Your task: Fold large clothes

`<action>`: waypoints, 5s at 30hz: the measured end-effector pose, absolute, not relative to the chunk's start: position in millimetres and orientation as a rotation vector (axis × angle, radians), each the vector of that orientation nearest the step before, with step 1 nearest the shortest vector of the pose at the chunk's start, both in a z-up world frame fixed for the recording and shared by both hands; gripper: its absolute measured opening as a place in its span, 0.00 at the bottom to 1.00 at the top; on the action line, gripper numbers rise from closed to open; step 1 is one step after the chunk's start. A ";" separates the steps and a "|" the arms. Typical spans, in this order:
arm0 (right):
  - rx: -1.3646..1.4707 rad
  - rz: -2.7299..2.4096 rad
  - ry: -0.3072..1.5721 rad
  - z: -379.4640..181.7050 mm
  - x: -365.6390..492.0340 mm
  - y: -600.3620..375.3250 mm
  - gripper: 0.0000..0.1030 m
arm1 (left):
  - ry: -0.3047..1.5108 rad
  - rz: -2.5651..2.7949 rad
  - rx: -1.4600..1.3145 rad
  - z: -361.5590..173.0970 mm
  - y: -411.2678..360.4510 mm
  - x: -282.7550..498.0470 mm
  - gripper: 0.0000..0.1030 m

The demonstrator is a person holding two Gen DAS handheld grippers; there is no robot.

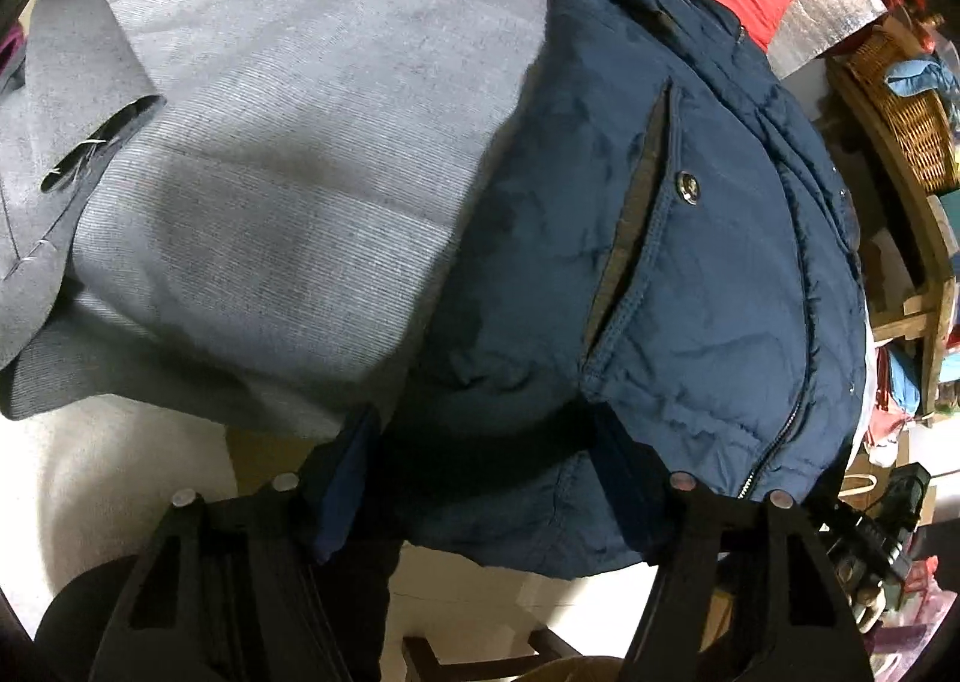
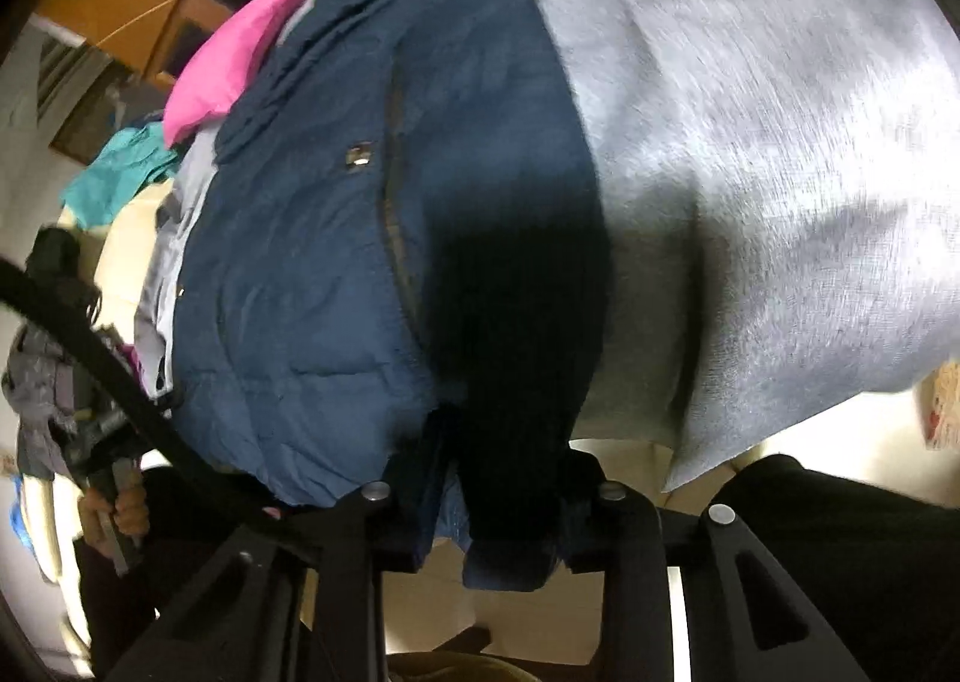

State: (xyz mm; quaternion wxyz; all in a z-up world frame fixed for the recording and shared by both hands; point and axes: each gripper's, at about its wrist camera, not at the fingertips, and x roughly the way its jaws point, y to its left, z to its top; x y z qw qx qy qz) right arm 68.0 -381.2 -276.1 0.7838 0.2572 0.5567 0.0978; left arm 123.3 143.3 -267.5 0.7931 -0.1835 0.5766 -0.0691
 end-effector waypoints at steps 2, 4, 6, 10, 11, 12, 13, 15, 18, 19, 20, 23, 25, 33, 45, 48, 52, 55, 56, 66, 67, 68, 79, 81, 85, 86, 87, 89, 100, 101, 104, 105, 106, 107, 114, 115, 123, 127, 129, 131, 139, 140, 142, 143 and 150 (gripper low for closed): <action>0.575 0.194 1.213 -279.7 71.9 -379.4 0.50 | 1.237 -0.157 -0.404 -267.7 141.9 123.4 0.69; 0.597 0.189 1.216 -285.5 75.0 -378.1 0.58 | 1.249 -0.180 -0.411 -269.4 143.6 120.3 0.70; 0.604 0.216 1.239 -291.6 77.6 -373.2 0.52 | 1.269 -0.218 -0.405 -272.9 138.1 120.5 0.70; 0.533 0.239 1.230 -281.3 74.0 -360.2 0.18 | 1.253 -0.266 -0.380 -271.1 127.4 114.3 0.44; 0.521 0.246 1.223 -276.5 71.2 -358.7 0.17 | 1.244 -0.284 -0.384 -269.4 125.9 112.4 0.43; 0.518 0.254 1.213 -272.6 68.9 -358.3 0.17 | 1.237 -0.288 -0.378 -268.4 124.6 111.3 0.43; 0.524 0.267 1.203 -269.1 67.3 -358.7 0.16 | 1.240 -0.285 -0.374 -269.4 126.0 114.0 0.43; 0.546 0.288 1.201 -268.5 68.6 -359.3 0.17 | 1.258 -0.260 -0.373 -272.1 124.6 117.9 0.60; 0.645 0.258 1.243 -287.4 76.2 -368.8 0.21 | 1.286 -0.271 -0.394 -279.5 116.6 123.1 0.64; 0.658 0.256 1.246 -291.8 78.3 -370.5 0.23 | 1.282 -0.276 -0.390 -278.6 114.9 123.5 0.64; 0.656 0.255 1.246 -293.7 81.2 -369.8 0.23 | 1.278 -0.282 -0.389 -278.7 113.2 122.9 0.58; 0.602 0.262 1.229 -291.4 78.7 -365.8 0.17 | 1.260 -0.318 -0.383 -276.4 106.0 122.3 0.31; 0.546 0.259 1.215 -284.1 76.9 -357.6 0.14 | 1.232 -0.341 -0.364 -269.5 100.2 120.0 0.22; 0.534 0.292 1.150 -247.8 46.6 -361.6 0.11 | 1.150 -0.408 -0.329 -231.5 96.0 99.4 0.12; 0.457 0.424 1.089 -192.4 -8.9 -362.2 0.11 | 1.102 -0.504 -0.350 -179.4 99.1 79.6 0.12; 0.429 0.458 0.997 -158.2 -17.9 -363.3 0.10 | 1.054 -0.532 -0.360 -154.7 108.1 76.2 0.12; 0.397 0.452 0.886 -115.7 -18.6 -368.9 0.10 | 0.976 -0.566 -0.386 -117.4 116.5 80.5 0.12; 0.392 0.446 0.800 -84.2 -12.4 -377.5 0.10 | 0.915 -0.587 -0.426 -89.8 117.5 96.2 0.12; 0.397 0.444 0.775 -76.2 -10.0 -381.3 0.10 | 0.901 -0.591 -0.437 -84.0 118.0 99.3 0.12; 0.500 0.362 0.563 -21.4 66.7 -421.6 0.10 | 0.771 -0.576 -0.514 -30.5 123.4 183.6 0.12; 0.516 0.358 0.554 -21.0 81.5 -421.3 0.10 | 0.762 -0.561 -0.520 -28.6 122.4 195.2 0.12; 0.525 0.351 0.547 -19.2 91.4 -422.4 0.10 | 0.755 -0.542 -0.529 -29.5 119.5 211.8 0.12; 0.615 0.172 0.533 -82.5 238.6 -441.2 0.10 | 0.711 -0.394 -0.589 -83.8 83.5 349.7 0.12; 0.627 0.148 0.552 -98.1 262.3 -442.1 0.10 | 0.730 -0.352 -0.597 -101.3 75.4 375.2 0.12; 0.631 0.114 0.599 -125.6 304.4 -443.4 0.10 | 0.757 -0.304 -0.617 -129.2 66.8 413.7 0.12; 0.628 0.109 0.606 -130.1 314.4 -444.1 0.10 | 0.763 -0.294 -0.624 -135.1 65.2 423.2 0.12; 0.631 0.103 0.612 -134.1 322.6 -445.3 0.10 | 0.764 -0.290 -0.625 -138.2 64.1 428.2 0.12; 0.650 0.093 0.622 -142.6 338.7 -449.9 0.09 | 0.763 -0.281 -0.627 -145.0 61.4 441.8 0.12; 0.707 0.029 0.688 -178.1 391.7 -460.2 0.10 | 0.826 -0.214 -0.633 -174.9 46.7 497.1 0.15; 0.718 0.025 0.695 -182.1 394.9 -461.3 0.11 | 0.836 -0.204 -0.636 -178.3 46.2 500.3 0.16; 0.770 0.031 0.727 -190.4 402.2 -466.4 0.15 | 0.868 -0.196 -0.650 -186.0 44.8 506.2 0.18; 0.791 0.037 0.739 -192.4 404.0 -468.7 0.15 | 0.875 -0.196 -0.654 -187.2 44.7 507.2 0.22; 0.810 0.044 0.744 -193.1 403.6 -470.8 0.17 | 0.881 -0.206 -0.674 -187.6 45.5 507.5 0.26; 0.827 0.056 0.741 -192.9 402.1 -471.8 0.19 | 0.872 -0.226 -0.701 -186.1 47.1 506.5 0.41; 0.774 0.076 0.533 -146.4 367.9 -469.3 0.85 | 0.583 -0.244 -0.743 -128.3 64.6 464.8 0.86; 0.747 0.083 0.486 -135.4 359.8 -467.0 0.85 | 0.566 -0.235 -0.717 -118.9 65.2 456.5 0.86; 0.565 0.284 0.645 -111.9 354.4 -404.0 0.47 | 0.690 -0.131 -0.520 -117.2 52.1 422.4 0.86; 0.462 0.327 0.770 -126.2 372.1 -348.5 0.45 | 0.782 -0.048 -0.432 -133.3 45.6 418.9 0.86; 0.446 0.350 0.808 -131.7 381.5 -327.7 0.45 | 0.833 0.008 -0.380 -143.5 42.1 422.6 0.86; 0.425 0.352 0.846 -138.8 390.4 -307.4 0.45 | 0.870 0.053 -0.325 -150.2 39.7 427.0 0.86; 0.427 0.214 0.996 -173.6 474.3 -268.9 0.45 | 0.933 0.069 -0.275 -166.0 39.1 439.9 0.86; 0.468 0.196 1.003 -181.8 483.8 -273.8 0.46 | 0.947 0.080 -0.276 -168.7 40.6 441.8 0.86; 0.546 0.185 1.037 -197.9 498.0 -285.4 0.46 | 0.965 0.085 -0.297 -173.0 42.9 445.5 0.86; 0.585 0.188 1.040 -201.4 500.6 -289.9 0.46 | 0.968 0.077 -0.307 -172.7 42.8 444.9 0.86; 0.663 0.124 0.840 -162.7 447.8 -355.2 0.60 | 0.963 0.079 -0.340 -169.1 49.6 439.7 0.86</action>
